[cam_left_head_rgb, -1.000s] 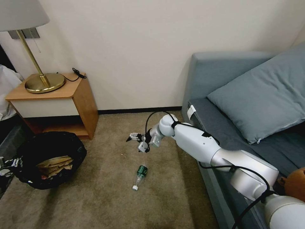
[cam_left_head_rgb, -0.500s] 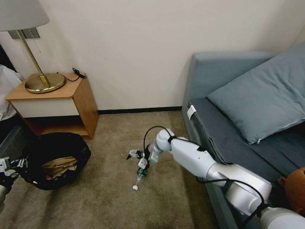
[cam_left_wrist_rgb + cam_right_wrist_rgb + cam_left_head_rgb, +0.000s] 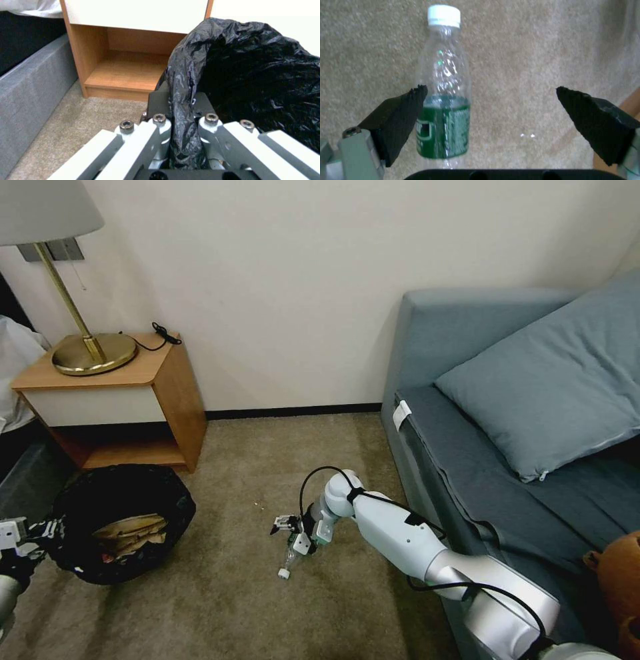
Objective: Pick up the trash bin, then pick up the garbage on the floor and place it into the trash bin.
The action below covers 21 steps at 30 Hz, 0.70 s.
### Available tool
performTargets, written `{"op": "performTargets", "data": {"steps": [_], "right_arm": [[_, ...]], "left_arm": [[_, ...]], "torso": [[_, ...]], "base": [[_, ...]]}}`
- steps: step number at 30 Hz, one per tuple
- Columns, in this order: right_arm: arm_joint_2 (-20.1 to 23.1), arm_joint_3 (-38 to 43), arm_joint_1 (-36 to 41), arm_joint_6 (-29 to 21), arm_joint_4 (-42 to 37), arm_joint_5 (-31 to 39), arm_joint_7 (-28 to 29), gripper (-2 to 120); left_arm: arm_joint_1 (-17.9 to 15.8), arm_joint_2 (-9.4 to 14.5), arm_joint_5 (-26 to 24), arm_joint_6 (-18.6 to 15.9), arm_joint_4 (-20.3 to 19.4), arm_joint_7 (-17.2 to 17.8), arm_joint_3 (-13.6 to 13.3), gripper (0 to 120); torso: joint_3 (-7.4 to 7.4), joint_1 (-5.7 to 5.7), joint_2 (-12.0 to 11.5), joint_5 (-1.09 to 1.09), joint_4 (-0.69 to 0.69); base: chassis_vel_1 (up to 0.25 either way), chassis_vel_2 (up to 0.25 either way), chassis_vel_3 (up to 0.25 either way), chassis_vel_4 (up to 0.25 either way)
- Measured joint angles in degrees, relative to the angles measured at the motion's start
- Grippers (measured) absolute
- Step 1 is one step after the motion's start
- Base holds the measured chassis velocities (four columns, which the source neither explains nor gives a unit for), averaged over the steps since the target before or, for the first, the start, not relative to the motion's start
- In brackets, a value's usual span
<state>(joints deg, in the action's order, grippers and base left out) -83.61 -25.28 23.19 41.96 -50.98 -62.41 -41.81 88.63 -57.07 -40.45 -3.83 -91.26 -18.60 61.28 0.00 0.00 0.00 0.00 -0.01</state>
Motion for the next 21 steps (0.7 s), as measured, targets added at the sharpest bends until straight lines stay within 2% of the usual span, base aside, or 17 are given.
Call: {"op": "performTargets", "data": {"steps": [6, 21], "right_arm": [[-1.2, 0.8, 2.2, -0.2, 0.6, -2.7, 0.1, 100], [-3.2, 3.8, 4.4, -1.3, 0.5, -9.6, 2.9, 100]], "left_arm": [[2.1, -0.8, -0.2, 0.5, -2.2, -0.4, 1.6, 4], [4.1, -2.4, -0.2, 1.0, -5.1, -1.0, 2.7, 4]], "torso": [[0.0, 0.0, 0.0, 0.01, 0.01], [0.0, 0.0, 0.0, 0.0, 0.01]], "base": [[0.0, 0.0, 0.0, 0.0], [0.0, 0.0, 0.0, 0.0]]}}
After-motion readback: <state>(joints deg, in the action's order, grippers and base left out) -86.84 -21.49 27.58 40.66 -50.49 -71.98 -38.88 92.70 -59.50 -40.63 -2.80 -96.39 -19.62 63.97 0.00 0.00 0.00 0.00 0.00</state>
